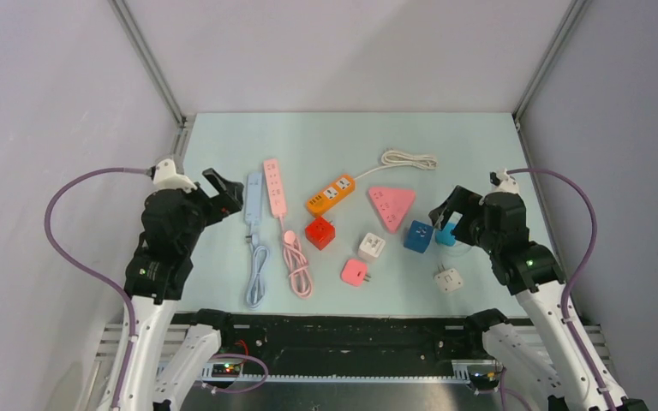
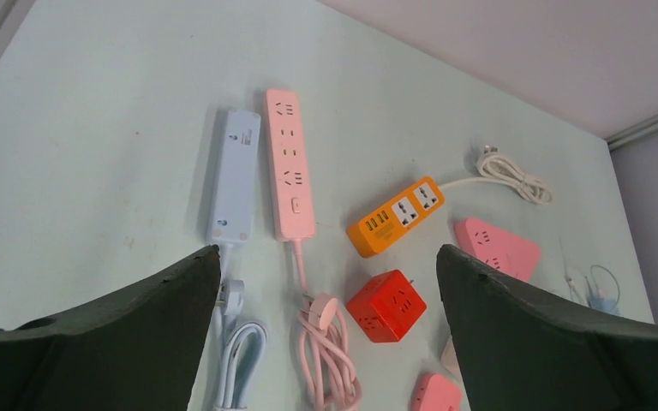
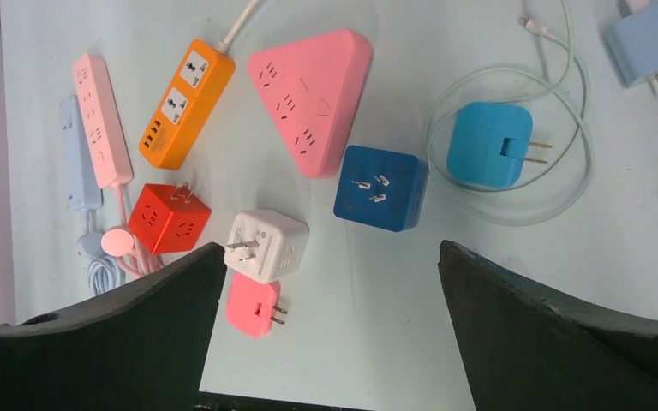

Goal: Insert the plug
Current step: Pick up the plug from the center of the board.

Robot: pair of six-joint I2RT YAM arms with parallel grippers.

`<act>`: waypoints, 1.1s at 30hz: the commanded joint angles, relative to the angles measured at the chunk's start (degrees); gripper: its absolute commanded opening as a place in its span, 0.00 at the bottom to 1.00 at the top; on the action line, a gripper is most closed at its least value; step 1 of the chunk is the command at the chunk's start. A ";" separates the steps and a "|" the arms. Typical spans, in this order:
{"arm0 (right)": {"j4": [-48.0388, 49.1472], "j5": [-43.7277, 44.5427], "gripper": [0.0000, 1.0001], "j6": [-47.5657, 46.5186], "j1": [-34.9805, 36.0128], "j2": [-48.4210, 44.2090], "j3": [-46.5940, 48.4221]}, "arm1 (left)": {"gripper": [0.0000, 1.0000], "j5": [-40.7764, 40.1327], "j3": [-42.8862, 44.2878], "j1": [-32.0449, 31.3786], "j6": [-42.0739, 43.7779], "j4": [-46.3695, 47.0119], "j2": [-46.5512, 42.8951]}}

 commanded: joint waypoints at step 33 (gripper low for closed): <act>-0.39 6.08 0.91 5.53 16.79 9.18 -3.14 | 1.00 -2.54 -5.12 -29.68 10.00 17.76 33.51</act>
